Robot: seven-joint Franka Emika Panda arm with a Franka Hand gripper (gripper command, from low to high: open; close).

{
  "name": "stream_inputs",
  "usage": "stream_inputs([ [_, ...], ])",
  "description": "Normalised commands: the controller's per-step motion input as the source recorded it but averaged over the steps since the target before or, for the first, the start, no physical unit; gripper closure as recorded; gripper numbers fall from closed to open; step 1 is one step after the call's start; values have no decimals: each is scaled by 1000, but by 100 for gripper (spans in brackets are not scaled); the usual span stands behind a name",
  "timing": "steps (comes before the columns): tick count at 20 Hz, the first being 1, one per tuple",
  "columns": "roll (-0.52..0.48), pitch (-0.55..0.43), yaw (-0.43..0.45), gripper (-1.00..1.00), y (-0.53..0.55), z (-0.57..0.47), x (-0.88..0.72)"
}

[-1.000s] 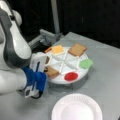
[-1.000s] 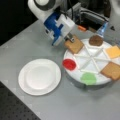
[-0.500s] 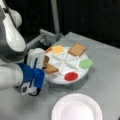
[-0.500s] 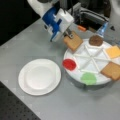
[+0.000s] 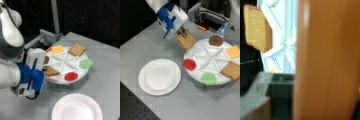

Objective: Ingredient selection for cheeseburger or sandwich

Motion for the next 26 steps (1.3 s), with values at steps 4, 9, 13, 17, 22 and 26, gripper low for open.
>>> stream_inputs([
  [4,104,101,73,100,-267,-76,658],
  [9,178,140,148,100,-204,61,639],
  [13,200,178,175,100,-137,143,624],
  [17,218,179,169,100,-174,80,455],
  [22,206,178,207,100,-216,31,408],
  [26,205,178,200,100,-224,23,396],
])
